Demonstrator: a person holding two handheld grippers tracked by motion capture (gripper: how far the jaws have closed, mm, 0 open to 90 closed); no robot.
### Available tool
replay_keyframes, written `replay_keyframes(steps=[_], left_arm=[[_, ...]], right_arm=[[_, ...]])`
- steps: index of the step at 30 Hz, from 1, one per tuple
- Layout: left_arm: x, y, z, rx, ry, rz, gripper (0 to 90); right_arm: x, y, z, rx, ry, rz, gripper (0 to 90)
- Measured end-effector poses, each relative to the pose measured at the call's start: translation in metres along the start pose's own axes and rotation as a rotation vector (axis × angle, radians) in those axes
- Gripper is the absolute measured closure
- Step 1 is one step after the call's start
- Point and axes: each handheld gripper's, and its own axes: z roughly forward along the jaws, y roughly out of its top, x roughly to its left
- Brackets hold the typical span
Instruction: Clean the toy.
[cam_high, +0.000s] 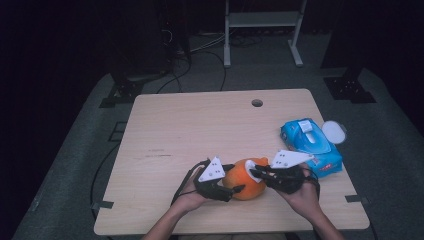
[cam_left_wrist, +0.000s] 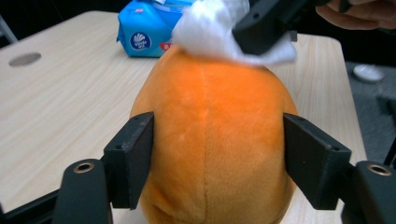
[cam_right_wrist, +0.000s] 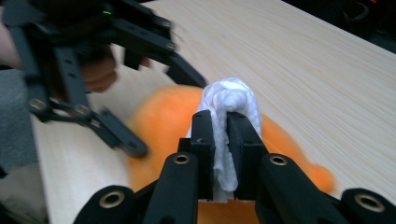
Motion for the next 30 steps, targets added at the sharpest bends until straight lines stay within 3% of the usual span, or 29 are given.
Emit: replay_keyframes(steps=[1,4,9,12,14,15,18,19,21,24,28,30], left_arm=[[-0.005,0.002,0.001,0.006,0.004,0.04,30.4],[-0.01,0.004,0.002,0.01,0.01,0.075,31.5],[-0.005,0.001,0.0,-0.006,0.001,0.036,30.1],[-0.001,0.001,0.002,-0.014,-0.01,-0.046,20.3],[-0.001,0.001,0.004,-0.006,-0.012,-0.069,19.8],[-0.002,0.002,0.004,-0.003,-0.011,-0.06,22.6],[-0.01,0.005,0.003,0.014,-0.002,0.027,28.1],[-0.01,0.005,0.003,0.014,-0.002,0.027,28.7],[-0.018,0.007,0.004,0.027,0.003,0.098,29.6],[-0.016,0.006,0.002,0.022,0.0,0.108,31.3],[-0.012,0.004,0.001,0.019,-0.014,0.099,31.3],[-0.008,0.003,0.001,0.018,-0.015,0.083,29.8]], right_arm=[[0.009,0.005,0.003,-0.011,0.046,-0.02,80.8],[0.017,0.009,0.005,-0.002,0.041,-0.061,80.9],[-0.002,0.005,-0.002,-0.005,-0.002,-0.023,81.0],[-0.012,-0.002,-0.008,-0.001,-0.015,0.015,81.0],[-0.012,-0.003,-0.008,-0.001,-0.011,0.015,81.0],[-0.01,-0.001,-0.007,0.003,-0.006,0.01,81.1],[0.001,0.003,-0.002,0.003,0.021,-0.013,81.0],[0.001,0.003,-0.002,0.003,0.021,-0.013,81.0],[0.013,0.008,0.005,0.006,0.069,-0.039,81.0],[0.011,0.01,0.002,0.004,0.049,-0.045,81.1],[-0.007,0.004,-0.007,0.019,-0.013,-0.022,81.1],[-0.015,0.0,-0.01,0.028,-0.02,0.004,81.1]])
